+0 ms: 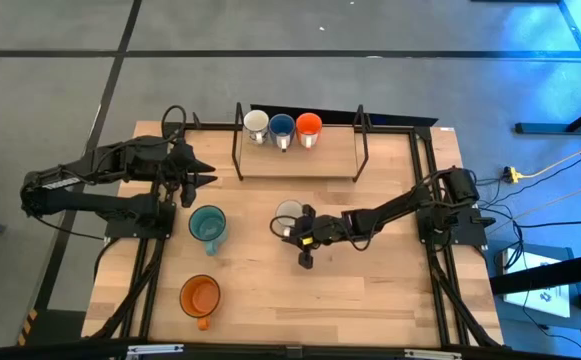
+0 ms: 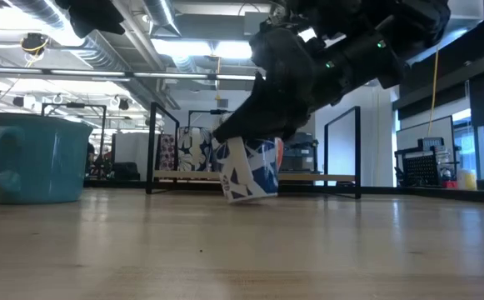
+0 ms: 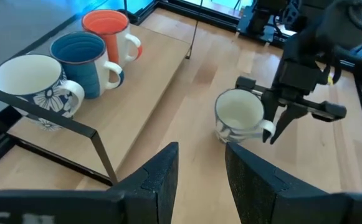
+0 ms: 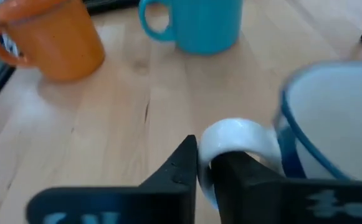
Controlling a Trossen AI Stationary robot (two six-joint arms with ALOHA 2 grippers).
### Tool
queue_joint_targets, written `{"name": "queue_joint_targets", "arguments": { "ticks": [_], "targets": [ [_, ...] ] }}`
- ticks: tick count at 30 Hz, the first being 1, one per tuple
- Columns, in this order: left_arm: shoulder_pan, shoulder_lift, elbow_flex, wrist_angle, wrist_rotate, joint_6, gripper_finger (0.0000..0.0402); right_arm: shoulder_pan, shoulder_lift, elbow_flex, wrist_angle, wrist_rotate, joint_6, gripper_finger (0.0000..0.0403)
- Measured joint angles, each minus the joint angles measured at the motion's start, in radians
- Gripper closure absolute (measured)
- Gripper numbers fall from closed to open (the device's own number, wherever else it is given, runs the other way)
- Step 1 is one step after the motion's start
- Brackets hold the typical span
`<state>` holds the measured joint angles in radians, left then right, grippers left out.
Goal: Place coffee mugs
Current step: Put the white blue patterned mug on the shelf
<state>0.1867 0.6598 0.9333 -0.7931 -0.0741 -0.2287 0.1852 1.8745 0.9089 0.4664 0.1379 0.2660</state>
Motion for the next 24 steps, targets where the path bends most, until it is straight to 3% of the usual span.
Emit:
{"name": "queue_joint_targets", "arguments": {
  "ticks": [6, 12, 19, 24],
  "targets": [
    [0.000, 0.000, 0.000, 0.000, 0.001, 0.000, 0.0276, -0.003, -0.008, -0.002, -0.112, 0.006, 0.001, 0.0313],
    [0.000, 0.002, 0.000, 0.001, -0.003, -0.001, 0.0276, -0.003, -0.095, -0.002, -0.331, 0.047, 0.035, 0.0264],
    [0.000, 0.002, 0.000, 0.001, -0.038, -0.007, 0.0276, -0.001, -0.219, -0.002, -0.566, 0.027, 0.202, 0.0252],
    [0.000, 0.002, 0.000, 0.001, -0.039, -0.006, 0.0276, 0.015, -0.292, -0.002, -0.699, 0.026, 0.412, 0.0253]
  ]
}}
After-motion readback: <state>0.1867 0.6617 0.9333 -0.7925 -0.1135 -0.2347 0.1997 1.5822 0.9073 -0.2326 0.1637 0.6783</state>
